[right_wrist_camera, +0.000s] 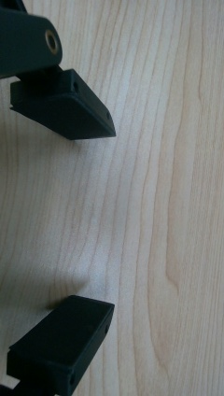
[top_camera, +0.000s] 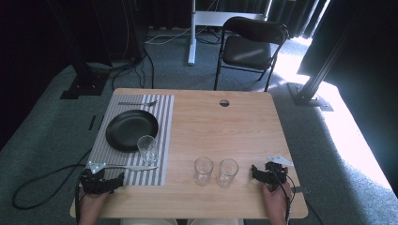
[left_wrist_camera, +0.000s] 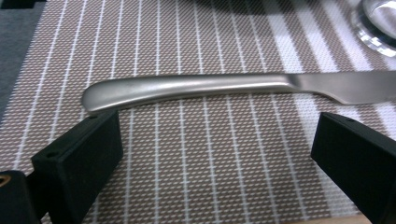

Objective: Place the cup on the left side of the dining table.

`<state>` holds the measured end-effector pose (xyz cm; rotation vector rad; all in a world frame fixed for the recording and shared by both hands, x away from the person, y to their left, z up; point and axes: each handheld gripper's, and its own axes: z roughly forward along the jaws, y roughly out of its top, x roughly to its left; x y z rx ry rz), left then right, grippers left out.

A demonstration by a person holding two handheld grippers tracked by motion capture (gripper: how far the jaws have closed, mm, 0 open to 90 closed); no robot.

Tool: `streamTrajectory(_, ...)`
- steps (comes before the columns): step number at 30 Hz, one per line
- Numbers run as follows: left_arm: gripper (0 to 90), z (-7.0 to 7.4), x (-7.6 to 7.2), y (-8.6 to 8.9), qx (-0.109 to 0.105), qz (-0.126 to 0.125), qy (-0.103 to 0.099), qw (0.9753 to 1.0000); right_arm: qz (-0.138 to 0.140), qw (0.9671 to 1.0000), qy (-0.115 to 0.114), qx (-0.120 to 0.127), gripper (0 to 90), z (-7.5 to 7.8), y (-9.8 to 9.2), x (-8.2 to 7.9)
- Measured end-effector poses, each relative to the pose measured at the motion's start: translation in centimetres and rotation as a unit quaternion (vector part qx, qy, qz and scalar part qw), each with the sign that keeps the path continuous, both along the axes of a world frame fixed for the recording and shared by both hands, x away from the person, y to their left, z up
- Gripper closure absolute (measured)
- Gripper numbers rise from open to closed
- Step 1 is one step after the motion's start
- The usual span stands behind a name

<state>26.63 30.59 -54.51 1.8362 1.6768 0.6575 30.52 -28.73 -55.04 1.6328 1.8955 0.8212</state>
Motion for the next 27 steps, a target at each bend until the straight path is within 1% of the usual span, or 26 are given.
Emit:
streamTrajectory(2,2.7,-0.14,-0.04,-0.04,0.015,-0.004,-0.001,0.9999,0.000,1.0000,0.000,0.000,13.2,0.00,0.00,0.00)
streamTrajectory(4,2.4,-0.15,-0.02,-0.02,0.014,0.000,-0.002,0.9999,0.000,1.0000,0.000,0.000,13.2,0.00,0.00,0.00)
streamTrajectory(27,2.5,-0.13,-0.04,-0.02,0.013,0.000,0.000,0.9999,0.000,1.0000,0.000,0.000,13.2,0.00,-0.01,0.01)
